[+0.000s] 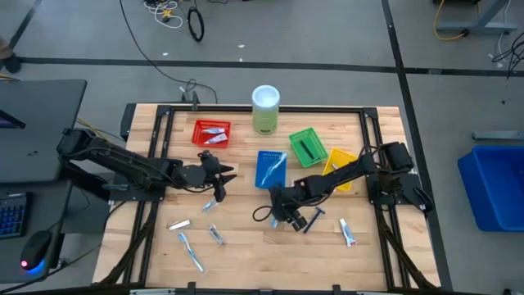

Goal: Pick & Place Travel size toiletries
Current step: Put the blue toothbrush into the blue bin, then put the blue razor into the green bin

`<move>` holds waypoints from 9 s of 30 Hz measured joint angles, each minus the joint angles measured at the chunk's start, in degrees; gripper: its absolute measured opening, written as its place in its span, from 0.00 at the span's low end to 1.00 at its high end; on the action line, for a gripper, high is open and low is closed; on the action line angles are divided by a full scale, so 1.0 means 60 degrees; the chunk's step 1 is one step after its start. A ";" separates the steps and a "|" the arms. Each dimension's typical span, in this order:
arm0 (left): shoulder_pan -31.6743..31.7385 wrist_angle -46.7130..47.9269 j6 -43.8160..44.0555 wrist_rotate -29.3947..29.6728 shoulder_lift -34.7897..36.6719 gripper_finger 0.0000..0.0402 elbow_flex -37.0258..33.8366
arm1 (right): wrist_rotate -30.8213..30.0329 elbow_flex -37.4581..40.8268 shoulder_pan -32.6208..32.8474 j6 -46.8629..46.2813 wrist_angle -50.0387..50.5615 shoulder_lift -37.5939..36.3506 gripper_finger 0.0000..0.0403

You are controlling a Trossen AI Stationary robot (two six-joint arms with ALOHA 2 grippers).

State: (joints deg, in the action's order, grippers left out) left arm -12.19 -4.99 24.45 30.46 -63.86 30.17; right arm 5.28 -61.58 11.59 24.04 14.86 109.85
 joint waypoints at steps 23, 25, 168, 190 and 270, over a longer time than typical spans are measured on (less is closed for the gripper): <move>0.0000 0.0063 -0.0078 0.0104 0.0000 0.34 -0.0011 | -0.2402 -0.1264 0.0398 0.1764 0.1594 -0.1624 0.04; 0.0000 0.0066 -0.0078 0.0214 0.0000 0.34 -0.0011 | -0.3423 -0.1351 0.0361 0.2587 0.1649 -0.1845 0.04; 0.0000 0.0240 0.0466 0.0710 0.0000 0.34 -0.0015 | 0.0204 0.4226 0.1575 -0.4384 -0.3675 -0.6332 0.54; -0.0473 -0.1301 0.0548 -0.0120 -0.0420 0.34 -0.0026 | 0.0642 0.4226 0.1522 -0.3799 -0.2586 -0.6075 0.60; -0.1078 -0.5080 -0.0857 -0.0267 -0.3085 0.34 0.0007 | -0.1493 0.4045 0.2601 -0.3360 -0.0378 -0.4715 0.08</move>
State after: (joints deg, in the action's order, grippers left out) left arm -18.65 -35.48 19.31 28.85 -82.37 30.22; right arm -3.68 -37.31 27.19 3.88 12.59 81.56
